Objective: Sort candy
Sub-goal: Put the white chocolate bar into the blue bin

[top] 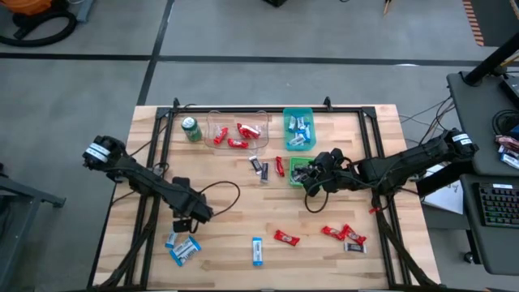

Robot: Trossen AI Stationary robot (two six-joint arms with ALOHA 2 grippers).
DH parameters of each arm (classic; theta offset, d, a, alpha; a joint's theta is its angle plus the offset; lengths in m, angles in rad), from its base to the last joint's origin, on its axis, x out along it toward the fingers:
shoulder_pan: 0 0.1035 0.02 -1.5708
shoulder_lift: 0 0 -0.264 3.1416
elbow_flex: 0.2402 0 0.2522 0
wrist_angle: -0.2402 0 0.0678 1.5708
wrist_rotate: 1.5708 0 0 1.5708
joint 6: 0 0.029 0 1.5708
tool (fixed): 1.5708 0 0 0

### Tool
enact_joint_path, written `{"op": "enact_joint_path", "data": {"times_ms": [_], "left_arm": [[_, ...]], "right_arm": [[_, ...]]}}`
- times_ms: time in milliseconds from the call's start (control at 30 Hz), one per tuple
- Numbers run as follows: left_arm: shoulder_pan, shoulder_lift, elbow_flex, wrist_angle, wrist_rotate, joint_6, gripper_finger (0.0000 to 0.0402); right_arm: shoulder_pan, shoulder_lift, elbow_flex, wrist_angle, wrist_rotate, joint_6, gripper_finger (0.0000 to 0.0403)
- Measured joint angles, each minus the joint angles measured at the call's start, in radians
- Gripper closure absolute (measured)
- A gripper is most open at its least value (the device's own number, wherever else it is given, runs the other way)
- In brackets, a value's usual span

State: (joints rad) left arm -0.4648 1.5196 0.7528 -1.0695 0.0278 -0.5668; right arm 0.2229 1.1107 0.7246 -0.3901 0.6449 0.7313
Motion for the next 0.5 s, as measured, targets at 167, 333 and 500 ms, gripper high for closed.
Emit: {"op": "enact_joint_path", "data": {"times_ms": [167,333,500], "left_arm": [[0.0,-0.003,-0.041,0.029,-0.01,-0.008,0.0299],[0.002,-0.002,-0.054,0.038,-0.048,-0.01,0.03],[0.002,-0.002,-0.06,0.048,-0.09,0.0,0.0319]], "right_arm": [[0.001,0.0,0.0,0.002,-0.001,0.0,0.0252],[0.001,0.0,0.0,0.003,0.0,0.0,0.0252],[0.002,0.0,-0.001,0.003,0.0,0.0,0.0252]]}}
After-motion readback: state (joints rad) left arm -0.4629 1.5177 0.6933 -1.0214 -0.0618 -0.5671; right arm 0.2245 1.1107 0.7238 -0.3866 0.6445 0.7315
